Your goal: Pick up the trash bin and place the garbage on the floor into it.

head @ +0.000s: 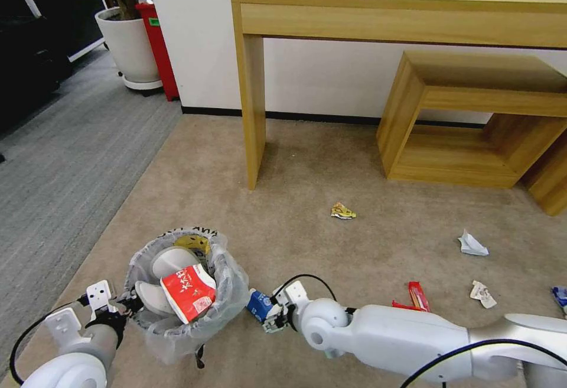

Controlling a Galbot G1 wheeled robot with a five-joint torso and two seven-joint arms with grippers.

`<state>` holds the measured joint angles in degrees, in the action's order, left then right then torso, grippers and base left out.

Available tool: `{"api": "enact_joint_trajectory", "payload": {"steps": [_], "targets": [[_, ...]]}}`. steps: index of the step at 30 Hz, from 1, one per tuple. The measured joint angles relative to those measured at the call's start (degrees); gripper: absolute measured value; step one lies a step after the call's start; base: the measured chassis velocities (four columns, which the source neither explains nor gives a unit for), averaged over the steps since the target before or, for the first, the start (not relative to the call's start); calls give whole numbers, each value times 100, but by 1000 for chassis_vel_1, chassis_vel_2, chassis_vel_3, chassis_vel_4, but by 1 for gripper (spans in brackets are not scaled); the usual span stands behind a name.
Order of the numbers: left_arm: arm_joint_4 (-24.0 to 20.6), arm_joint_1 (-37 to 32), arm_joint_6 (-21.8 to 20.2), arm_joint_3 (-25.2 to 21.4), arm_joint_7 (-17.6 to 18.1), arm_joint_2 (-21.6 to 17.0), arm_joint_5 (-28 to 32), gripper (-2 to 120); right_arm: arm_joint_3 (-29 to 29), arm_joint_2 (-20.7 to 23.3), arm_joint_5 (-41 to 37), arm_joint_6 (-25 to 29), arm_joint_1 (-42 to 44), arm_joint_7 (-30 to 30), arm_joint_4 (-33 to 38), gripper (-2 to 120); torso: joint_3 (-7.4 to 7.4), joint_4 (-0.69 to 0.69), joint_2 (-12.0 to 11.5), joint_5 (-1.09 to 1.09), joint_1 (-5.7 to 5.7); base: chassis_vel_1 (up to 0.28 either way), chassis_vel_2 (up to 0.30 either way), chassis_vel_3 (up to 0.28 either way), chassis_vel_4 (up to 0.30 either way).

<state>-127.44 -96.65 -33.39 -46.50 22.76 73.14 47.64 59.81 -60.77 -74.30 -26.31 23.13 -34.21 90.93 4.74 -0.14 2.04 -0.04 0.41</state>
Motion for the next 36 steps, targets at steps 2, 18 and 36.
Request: {"api": "enact_joint_trajectory", "payload": {"steps": [2,18,36], "targets": [[-5,-5,8,0,0,1,0,0,18,-51,-17,-23,-11,-8,-16,99,0,0,0,-1,0,0,0,0,0],[-103,-60,39,-20,-12,-10,46,0,203,-795,225,20,-27,60,-835,92,0,0,0,0,0,0,0,0,0],[-144,-118,104,-46,-26,-14,68,0,239,-1286,621,274,52,267,-1772,86,0,0,0,0,0,0,0,0,0]]}}
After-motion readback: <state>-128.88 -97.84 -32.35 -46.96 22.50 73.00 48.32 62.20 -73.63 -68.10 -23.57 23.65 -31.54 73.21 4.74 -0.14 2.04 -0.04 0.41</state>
